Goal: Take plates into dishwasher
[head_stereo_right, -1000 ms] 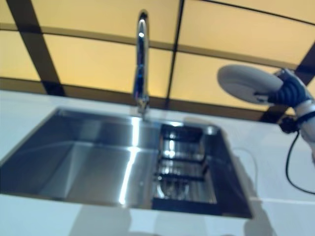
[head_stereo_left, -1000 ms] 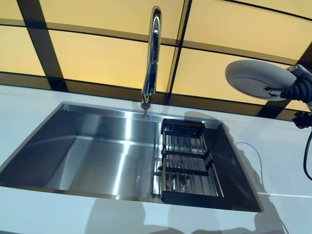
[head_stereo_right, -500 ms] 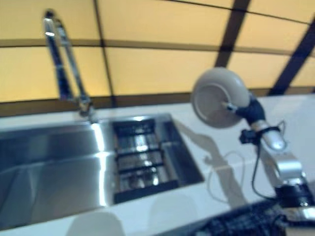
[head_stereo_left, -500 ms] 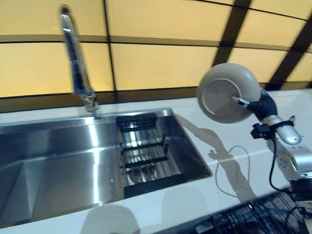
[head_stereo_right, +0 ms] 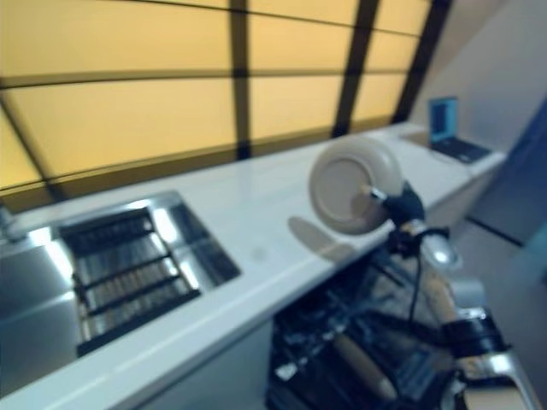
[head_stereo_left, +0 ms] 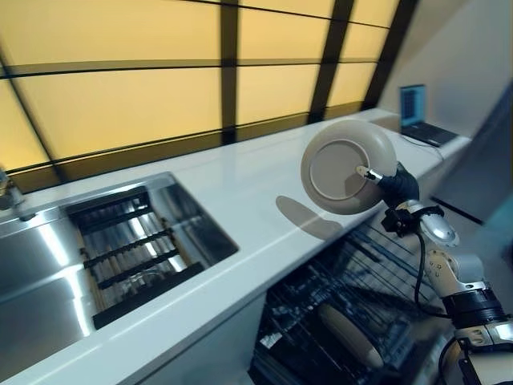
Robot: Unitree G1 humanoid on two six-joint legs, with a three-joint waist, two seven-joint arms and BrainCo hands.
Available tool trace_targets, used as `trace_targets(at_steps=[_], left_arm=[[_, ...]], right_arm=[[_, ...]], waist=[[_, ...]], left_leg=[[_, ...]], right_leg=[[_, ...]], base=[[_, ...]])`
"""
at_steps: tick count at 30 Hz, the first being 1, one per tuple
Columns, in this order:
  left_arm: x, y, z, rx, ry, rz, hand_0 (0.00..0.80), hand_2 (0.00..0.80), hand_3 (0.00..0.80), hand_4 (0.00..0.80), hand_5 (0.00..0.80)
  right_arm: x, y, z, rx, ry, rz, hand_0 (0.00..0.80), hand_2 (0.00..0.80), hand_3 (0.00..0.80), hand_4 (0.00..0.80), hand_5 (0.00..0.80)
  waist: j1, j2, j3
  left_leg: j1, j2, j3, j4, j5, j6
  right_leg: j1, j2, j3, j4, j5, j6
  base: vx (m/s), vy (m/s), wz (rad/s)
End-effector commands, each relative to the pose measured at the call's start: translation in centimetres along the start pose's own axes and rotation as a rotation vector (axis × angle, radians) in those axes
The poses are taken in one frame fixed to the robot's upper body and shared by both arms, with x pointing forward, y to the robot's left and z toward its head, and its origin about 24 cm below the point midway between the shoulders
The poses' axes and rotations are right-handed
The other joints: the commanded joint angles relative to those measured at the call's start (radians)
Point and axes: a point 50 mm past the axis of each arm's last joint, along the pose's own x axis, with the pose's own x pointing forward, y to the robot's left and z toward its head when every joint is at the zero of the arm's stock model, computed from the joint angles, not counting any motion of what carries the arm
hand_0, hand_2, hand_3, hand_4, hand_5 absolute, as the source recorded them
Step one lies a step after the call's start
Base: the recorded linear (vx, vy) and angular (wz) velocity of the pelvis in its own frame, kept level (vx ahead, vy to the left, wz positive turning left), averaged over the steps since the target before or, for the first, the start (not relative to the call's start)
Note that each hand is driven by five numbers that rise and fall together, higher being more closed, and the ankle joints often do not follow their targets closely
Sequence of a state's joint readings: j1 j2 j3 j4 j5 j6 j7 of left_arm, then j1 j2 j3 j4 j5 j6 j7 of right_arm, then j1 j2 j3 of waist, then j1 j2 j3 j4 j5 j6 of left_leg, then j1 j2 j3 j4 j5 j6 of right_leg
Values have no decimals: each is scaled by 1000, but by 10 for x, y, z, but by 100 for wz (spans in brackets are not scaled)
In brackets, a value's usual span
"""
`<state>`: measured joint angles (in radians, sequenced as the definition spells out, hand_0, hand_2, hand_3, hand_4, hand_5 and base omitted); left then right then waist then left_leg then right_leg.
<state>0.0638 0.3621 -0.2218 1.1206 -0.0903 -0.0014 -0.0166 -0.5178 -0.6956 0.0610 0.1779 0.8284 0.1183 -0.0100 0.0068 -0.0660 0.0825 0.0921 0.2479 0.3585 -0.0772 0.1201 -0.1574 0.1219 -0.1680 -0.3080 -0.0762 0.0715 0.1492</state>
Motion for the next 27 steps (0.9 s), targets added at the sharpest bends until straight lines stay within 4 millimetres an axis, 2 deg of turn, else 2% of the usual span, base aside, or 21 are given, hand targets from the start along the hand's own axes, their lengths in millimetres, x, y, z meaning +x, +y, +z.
trace_targets(at_steps=[1, 3, 4, 7, 9, 10, 12, 18, 22, 27], left_arm=[[3, 19, 27, 92, -90, 35, 0, 0, 0, 0, 0], [4, 8, 25, 117, -97, -4, 0, 0, 0, 0, 0], [4, 8, 25, 117, -98, -5, 0, 0, 0, 0, 0], [4, -2, 27, 131, -110, -32, 0, 0, 0, 0, 0], [5, -7, 33, 132, -132, -45, 0, 0, 0, 0, 0], [5, -7, 33, 132, -134, -45, 0, 0, 0, 0, 0], [6, -9, 41, 121, -158, -44, 0, 0, 0, 0, 0], [6, -10, 59, 104, -217, -35, 0, 0, 0, 0, 0], [7, -9, 69, 88, -240, -26, 0, 0, 0, 0, 0], [7, -10, 66, 73, -231, -19, 0, 0, 0, 0, 0]], right_arm=[[11, 15, 64, 1, -255, 48, 800, 800, 800, 800, 800], [7, 10, 70, -57, -277, 6, 800, 800, 800, 800, 800], [7, 10, 70, -64, -278, 4, 800, 800, 800, 800, 800], [0, 6, 75, -246, -297, -39, 800, 800, 800, 800, 800], [-11, 1, 80, -364, -301, -46, 800, 800, 800, 800, 800], [-12, 1, 80, -366, -303, -46, 800, 800, 800, 800, 800], [-21, -2, 81, -454, -312, -44, 800, 800, 800, 800, 800], [-37, -9, 88, -597, -346, -56, 800, 800, 800, 800, 800], [-40, -14, 91, -692, -354, -77, 800, 800, 800, 800, 800], [-46, -24, 82, -741, -300, -108, 800, 800, 800, 800, 800]], waist=[[37, -23, -3], [23, -20, 2], [22, -19, 2], [-5, -10, 10], [-47, 6, 21], [-48, 7, 20], [-86, 19, 31], [-147, 36, 57], [-168, 44, 72], [-181, 46, 81]], left_leg=[[-58, -90, 2, 57, -78, 108], [-75, -72, -11, 64, -59, 80], [-76, -70, -11, 65, -58, 78], [-84, -55, -11, 65, -43, 61], [-87, -43, -2, 60, -33, 47], [-91, -41, -1, 60, -30, 47], [-87, -35, 15, 52, -24, 40], [-75, -31, 51, 26, -16, 28], [-78, -30, 64, 13, -10, 23], [-79, -27, 72, 6, -6, 21]], right_leg=[[32, -59, 22, 120, -82, 20], [37, -43, 35, 95, -86, 2], [36, -42, 35, 94, -86, 1], [25, -30, 50, 79, -81, -12], [-3, -16, 75, 61, -67, -22], [-9, -15, 77, 59, -64, -23], [-35, -5, 96, 51, -54, -29], [-72, 6, 121, 32, -39, -28], [-95, 12, 130, 26, -31, -28], [-101, 19, 130, 19, -27, -30]], base=[[-77, -270, -11], [-78, -242, -6], [-75, -170, -6], [-78, -136, -2], [-127, -129, -6], [-124, -100, -15], [-100, -64, -24], [-96, -41, -22], [-113, 4, -14], [-30, 0, -8]])
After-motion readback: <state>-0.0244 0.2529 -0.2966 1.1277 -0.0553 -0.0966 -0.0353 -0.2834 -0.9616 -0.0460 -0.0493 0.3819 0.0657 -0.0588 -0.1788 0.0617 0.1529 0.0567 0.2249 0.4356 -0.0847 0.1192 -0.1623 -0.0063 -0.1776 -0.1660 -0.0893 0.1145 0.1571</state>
